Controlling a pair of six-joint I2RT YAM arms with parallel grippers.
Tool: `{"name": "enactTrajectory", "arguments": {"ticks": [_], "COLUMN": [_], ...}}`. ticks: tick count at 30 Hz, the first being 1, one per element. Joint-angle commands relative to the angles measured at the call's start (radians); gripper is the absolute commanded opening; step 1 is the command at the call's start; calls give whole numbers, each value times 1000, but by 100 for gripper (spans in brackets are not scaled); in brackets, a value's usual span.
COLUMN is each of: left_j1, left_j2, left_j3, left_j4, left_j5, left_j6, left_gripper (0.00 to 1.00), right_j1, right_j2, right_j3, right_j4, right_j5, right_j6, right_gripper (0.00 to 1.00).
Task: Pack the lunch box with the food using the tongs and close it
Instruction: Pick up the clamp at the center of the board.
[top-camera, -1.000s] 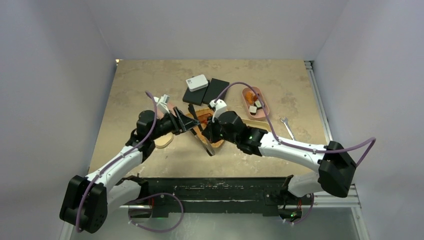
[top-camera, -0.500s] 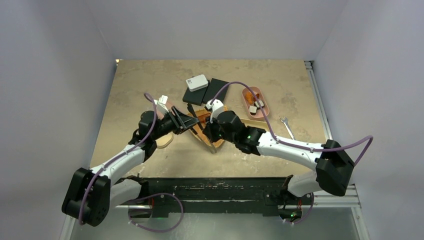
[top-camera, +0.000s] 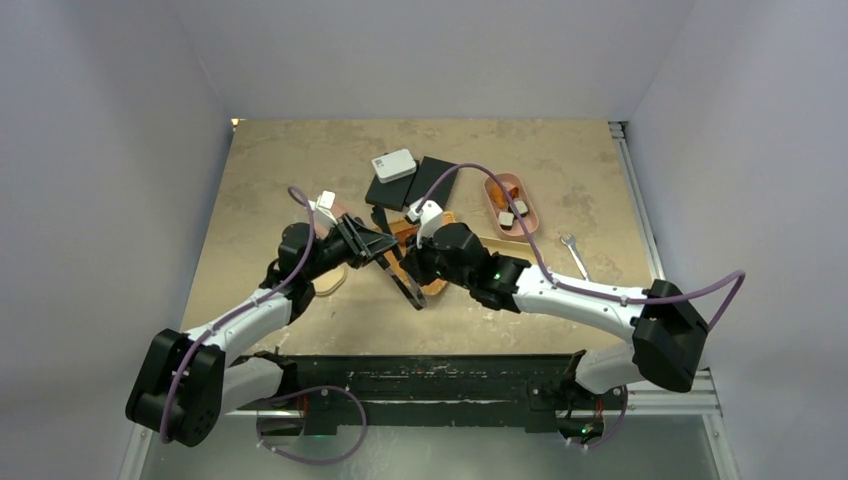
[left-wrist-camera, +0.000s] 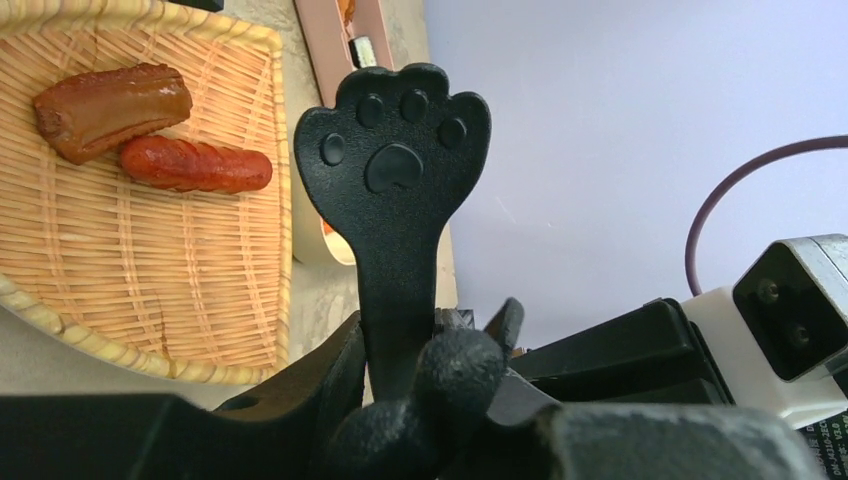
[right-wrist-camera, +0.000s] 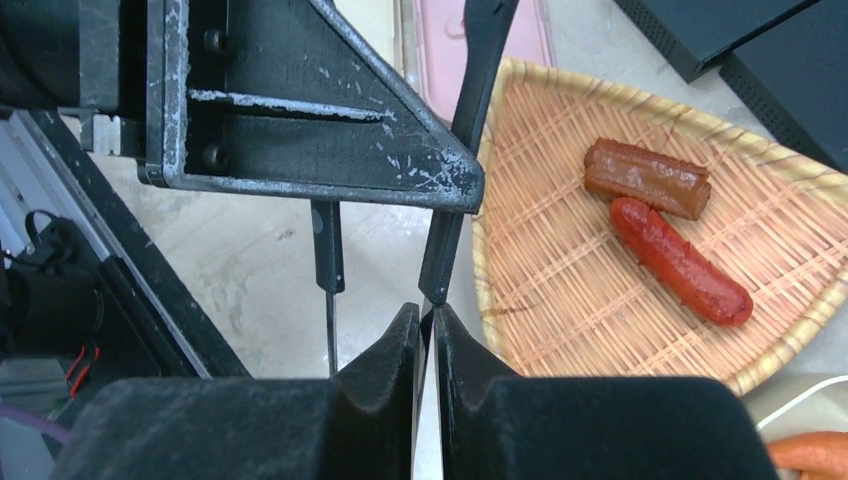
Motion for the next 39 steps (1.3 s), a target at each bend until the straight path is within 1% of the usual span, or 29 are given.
{"name": "enactTrajectory", "arguments": {"ticks": [1, 3, 7, 8, 9, 10, 11, 14, 20, 23, 25, 27, 33, 35, 39], "left_j1": [3, 3, 4, 4, 4, 4, 4, 4, 4, 4, 4, 4, 4, 4, 4], "left_j2": [-9, -12, -13, -12, -12, -11, -11, -10, -24, -33, -40, -47, -55, -54, -53], "left_j3": [-19, -26, -33, -32, -30, -27, -28, -28, -28, -30, -31, -30, -31, -33, -35], "left_j4": [55, 67, 115, 120, 121, 122, 124, 147, 153, 155, 150, 141, 124, 116, 96], "left_j5": [-20, -28, -35, -35, -35, -36, -34, -23, -17, -20, -26, -32, -41, -44, -62], "left_j6": [-35, -58, -104, -106, -107, -107, -110, -129, -145, -151, -156, -158, -161, -159, -156], "left_gripper": [0, 0, 0, 0, 0, 0, 0, 0, 0, 0, 0, 0, 0, 0, 0], "right_j1": [6, 8, 8, 8, 7, 7, 7, 7, 8, 10, 20, 43, 103, 125, 162], "right_j2": [-43, -56, -112, -130, -146, -162, -176, -191, -189, -166, -146, -126, -67, -58, -28], "right_j3": [21, 14, -41, -62, -90, -109, -126, -176, -209, -210, -203, -187, -145, -131, -92], "right_j4": [49, 48, 114, 133, 156, 175, 194, 238, 262, 278, 288, 283, 277, 273, 235], "right_j5": [62, 94, 71, 60, 45, 24, -1, -52, -46, -35, -15, 41, 174, 223, 322], "right_j6": [9, 9, 9, 82, 140, 157, 169, 189, 190, 183, 180, 172, 172, 139, 131], "right_gripper": [12, 12, 12, 13, 50, 57, 61, 67, 70, 70, 68, 64, 64, 60, 59]}}
